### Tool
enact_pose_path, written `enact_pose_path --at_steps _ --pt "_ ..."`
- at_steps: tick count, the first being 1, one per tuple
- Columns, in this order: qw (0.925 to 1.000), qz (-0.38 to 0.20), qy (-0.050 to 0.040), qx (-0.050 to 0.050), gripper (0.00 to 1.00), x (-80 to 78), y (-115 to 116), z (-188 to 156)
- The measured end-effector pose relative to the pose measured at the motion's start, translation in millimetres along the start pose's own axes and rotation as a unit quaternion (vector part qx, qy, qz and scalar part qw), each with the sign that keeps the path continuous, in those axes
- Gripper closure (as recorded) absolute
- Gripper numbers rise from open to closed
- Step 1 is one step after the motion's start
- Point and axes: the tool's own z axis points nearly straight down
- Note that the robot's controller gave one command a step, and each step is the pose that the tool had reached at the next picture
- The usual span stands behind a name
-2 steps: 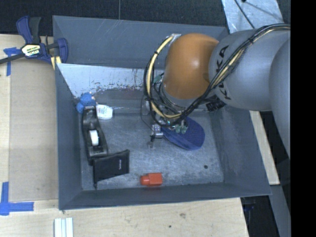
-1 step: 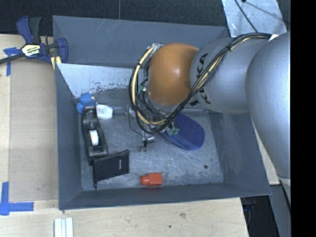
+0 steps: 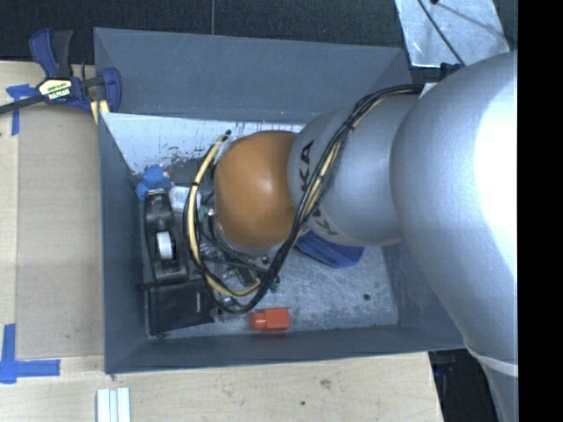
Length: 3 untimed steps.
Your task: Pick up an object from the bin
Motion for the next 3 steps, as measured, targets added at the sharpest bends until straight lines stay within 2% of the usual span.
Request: enact_pose_path --at_steps 1,2,3 --pt "0.9996 0.028 -0.0005 0.003 0.0 16.2 10.3 21.4" --pt "0.9996 0.028 -0.0014 0.003 1.0 15.6 10.5 20.4" --pt "0.9961 0.086 0.0118 0.015 1.0 -23.1 39.6 20.9"
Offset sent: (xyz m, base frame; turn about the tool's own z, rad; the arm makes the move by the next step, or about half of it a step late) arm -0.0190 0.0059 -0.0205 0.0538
